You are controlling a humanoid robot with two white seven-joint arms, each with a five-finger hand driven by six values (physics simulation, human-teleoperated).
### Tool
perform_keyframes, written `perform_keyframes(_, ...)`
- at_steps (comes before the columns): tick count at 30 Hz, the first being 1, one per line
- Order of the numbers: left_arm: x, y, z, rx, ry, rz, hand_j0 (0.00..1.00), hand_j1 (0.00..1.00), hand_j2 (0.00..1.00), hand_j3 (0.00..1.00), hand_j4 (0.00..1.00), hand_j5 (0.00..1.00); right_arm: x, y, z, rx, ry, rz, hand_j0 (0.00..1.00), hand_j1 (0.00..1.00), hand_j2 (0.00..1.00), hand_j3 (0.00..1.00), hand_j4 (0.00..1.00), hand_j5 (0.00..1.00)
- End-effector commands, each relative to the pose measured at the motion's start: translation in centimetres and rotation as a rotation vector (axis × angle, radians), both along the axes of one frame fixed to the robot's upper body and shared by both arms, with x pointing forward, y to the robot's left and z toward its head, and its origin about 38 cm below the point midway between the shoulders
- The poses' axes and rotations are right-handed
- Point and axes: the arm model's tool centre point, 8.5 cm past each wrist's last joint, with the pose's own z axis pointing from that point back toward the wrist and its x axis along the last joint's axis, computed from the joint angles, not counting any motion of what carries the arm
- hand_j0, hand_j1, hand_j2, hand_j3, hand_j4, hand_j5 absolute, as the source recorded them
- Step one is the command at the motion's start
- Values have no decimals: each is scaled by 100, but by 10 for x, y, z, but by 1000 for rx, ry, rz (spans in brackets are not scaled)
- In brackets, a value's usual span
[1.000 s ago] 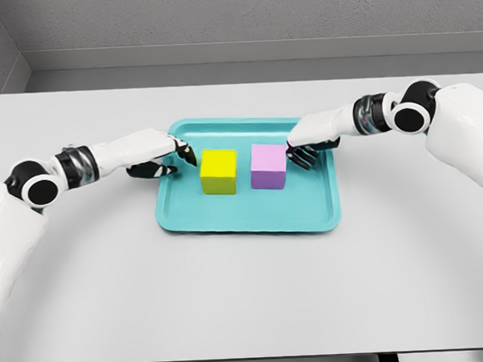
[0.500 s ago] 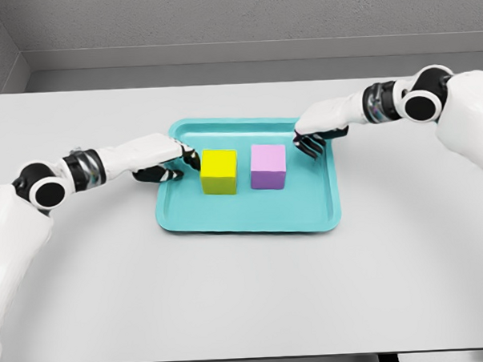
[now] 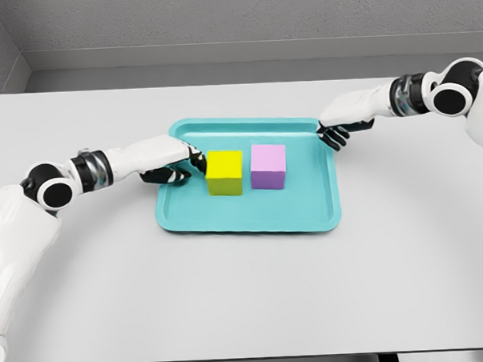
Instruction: Push two cubes
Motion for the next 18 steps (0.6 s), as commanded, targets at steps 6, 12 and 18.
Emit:
perform_keyframes(6, 0, -8, -2, -13, 4, -8, 54, 54, 54, 54, 54, 54, 1, -3, -1, -1, 4, -13, 15, 15, 15, 15, 15, 15)
perform_keyframes(12, 1, 1, 0, -8, 1, 5, 54, 54, 54, 54, 54, 54, 1, 0, -1, 0, 3, -6, 15, 15, 15, 15, 15, 15)
perform_keyframes(18, -3, 17, 15, -51, -13, 12, 54, 54, 54, 54, 54, 54, 2, 19, -6, -12, 9, 30, 14, 14, 14, 14, 14, 14)
